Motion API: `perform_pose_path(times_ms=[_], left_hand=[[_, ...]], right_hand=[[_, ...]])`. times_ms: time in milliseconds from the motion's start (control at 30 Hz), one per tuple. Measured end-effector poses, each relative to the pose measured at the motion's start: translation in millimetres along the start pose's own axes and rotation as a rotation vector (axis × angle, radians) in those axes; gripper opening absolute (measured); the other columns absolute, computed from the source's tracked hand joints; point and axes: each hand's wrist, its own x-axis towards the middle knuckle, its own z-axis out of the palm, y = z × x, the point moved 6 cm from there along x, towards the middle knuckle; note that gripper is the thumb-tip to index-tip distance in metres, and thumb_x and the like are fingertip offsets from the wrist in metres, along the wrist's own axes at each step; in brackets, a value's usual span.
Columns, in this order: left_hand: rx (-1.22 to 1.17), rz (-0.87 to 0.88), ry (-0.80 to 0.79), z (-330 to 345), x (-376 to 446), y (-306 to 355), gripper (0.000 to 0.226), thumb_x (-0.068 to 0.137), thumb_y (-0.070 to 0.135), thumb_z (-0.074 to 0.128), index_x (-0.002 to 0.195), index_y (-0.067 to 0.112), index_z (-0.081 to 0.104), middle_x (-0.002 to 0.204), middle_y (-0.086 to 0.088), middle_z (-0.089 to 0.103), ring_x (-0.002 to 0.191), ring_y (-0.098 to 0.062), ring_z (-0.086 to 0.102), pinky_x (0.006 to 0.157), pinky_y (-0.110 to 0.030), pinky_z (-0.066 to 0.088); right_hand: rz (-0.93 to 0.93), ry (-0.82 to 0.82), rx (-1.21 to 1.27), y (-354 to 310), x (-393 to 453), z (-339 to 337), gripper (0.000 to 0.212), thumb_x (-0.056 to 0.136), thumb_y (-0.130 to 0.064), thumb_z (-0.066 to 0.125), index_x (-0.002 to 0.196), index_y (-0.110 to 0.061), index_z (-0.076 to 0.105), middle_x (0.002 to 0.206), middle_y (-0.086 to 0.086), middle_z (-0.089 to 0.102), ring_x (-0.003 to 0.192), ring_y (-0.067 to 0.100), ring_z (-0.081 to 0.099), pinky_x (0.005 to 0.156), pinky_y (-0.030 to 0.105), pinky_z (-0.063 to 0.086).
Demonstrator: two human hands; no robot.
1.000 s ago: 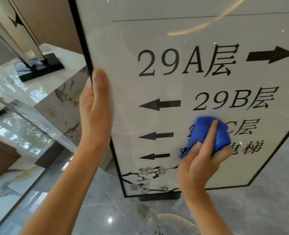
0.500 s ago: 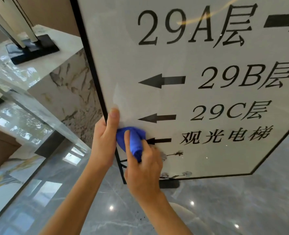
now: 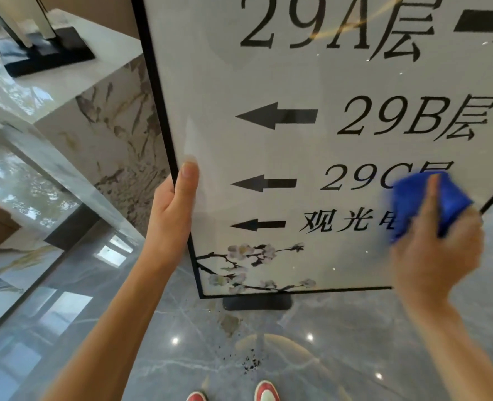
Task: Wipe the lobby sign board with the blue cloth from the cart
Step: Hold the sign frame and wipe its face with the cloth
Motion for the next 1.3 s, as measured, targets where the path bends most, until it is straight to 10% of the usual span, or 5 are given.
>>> perform_pose_path(times_ms=[333,700,867,1000,1300], left_hand=[[-0.006,0.039,0.048,1.7,4.1,-2.5,0.076,0.067,0.090,0.054,0.095,0.019,0.056,0.097,-0.011,0.049,0.090,-0.030,0.044,0.079,-0.051,0.036],[-0.054,0.078,0.051,0.7,7.3,-4.3,0.068,0.063,0.090,0.055,0.083,0.025,0.049,0.099,-0.008,0.044,0.091,-0.026,0.038,0.079,-0.048,0.032],[-0.049,0.064,0.003,1.9,10.0,-3.6,0.071,0.061,0.090,0.058,0.086,0.024,0.049,0.104,-0.009,0.042,0.096,-0.027,0.038,0.084,-0.049,0.033],[-0.041,0.096,-0.036,2.8,8.7,-2.4,0.056,0.072,0.081,0.056,0.083,0.029,0.072,0.095,0.000,0.071,0.089,-0.023,0.067,0.088,-0.033,0.050],[-0.116,0.124,-0.083,8.7,3.3,4.6,0.046,0.084,0.069,0.052,0.104,0.036,0.077,0.107,0.011,0.077,0.103,-0.010,0.072,0.082,-0.025,0.058]], right_hand=[[0.086,0.106,0.286,64.4,-29.8,20.5,0.038,0.109,-0.011,0.035,0.146,-0.009,0.037,0.126,0.040,0.044,0.119,0.035,0.045,0.095,0.045,0.044],[0.224,0.028,0.577,-84.8,-156.4,52.9,0.042,0.109,-0.034,0.027,0.141,-0.012,0.042,0.131,0.012,0.034,0.113,0.025,0.047,0.107,0.013,0.033],[0.264,-0.177,0.550,-165.0,-207.3,64.1,0.019,0.092,-0.067,0.055,0.110,-0.067,0.054,0.101,-0.032,0.066,0.087,-0.005,0.067,0.075,0.027,0.056],[-0.151,-0.220,0.563,-204.1,-233.9,63.0,0.063,0.093,-0.006,0.055,0.147,-0.033,0.036,0.114,0.008,0.055,0.089,0.024,0.056,0.072,0.040,0.052],[-0.277,-0.079,0.358,-101.3,-165.7,45.3,0.055,0.096,-0.011,0.059,0.144,-0.031,0.041,0.115,0.003,0.052,0.092,0.019,0.048,0.081,0.032,0.030]])
